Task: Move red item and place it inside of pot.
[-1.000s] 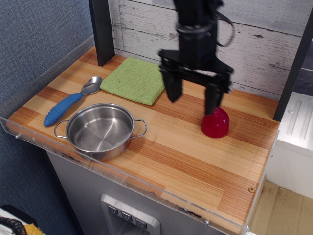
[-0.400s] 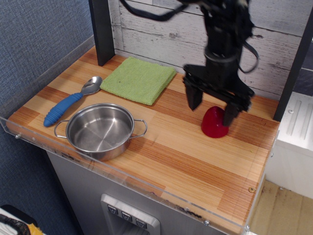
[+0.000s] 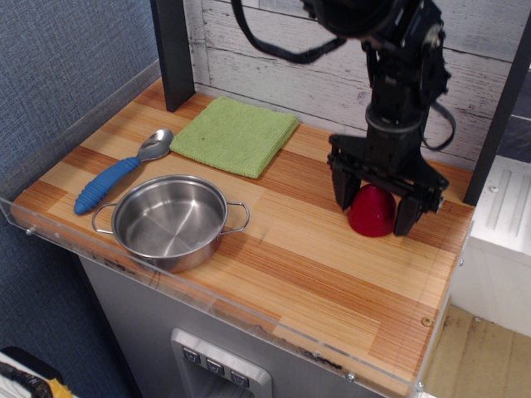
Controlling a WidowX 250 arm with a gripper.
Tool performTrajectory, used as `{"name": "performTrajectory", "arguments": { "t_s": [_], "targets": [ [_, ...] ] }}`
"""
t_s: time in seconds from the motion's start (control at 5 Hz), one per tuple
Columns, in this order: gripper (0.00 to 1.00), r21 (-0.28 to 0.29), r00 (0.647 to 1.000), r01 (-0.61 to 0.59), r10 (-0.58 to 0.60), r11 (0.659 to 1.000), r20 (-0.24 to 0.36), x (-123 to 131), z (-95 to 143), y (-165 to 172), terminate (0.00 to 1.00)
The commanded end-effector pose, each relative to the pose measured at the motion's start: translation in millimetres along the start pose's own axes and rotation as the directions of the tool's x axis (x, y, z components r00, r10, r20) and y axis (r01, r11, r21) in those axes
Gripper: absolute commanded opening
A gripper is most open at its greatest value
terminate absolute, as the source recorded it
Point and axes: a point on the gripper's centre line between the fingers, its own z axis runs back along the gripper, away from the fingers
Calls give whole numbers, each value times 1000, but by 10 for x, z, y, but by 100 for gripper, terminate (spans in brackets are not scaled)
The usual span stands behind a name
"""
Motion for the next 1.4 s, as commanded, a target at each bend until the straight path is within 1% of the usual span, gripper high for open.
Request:
{"name": "performTrajectory", "arguments": {
  "t_s": [0.0,0.2,0.4,0.6,0.8,1.0,1.2],
  "targets": [
    [0,-23,999,12,-11,1000,34,7,193,32,0],
    [0,-55,998,17,-14,998,57,-85,630,159,0],
    [0,-132,999,18,-13,991,42,-421,1163,489,0],
    [0,-113,1000,-21,22,993,4,-798,1439,822,0],
    [0,-20,998,4,-6,1000,-70,-1165,1310,1060,0],
    [0,25,995,-2,4,1000,-103,-1316,982,1126,0],
    [0,37,993,-33,37,999,-110,-1406,649,1136,0]
  ]
}}
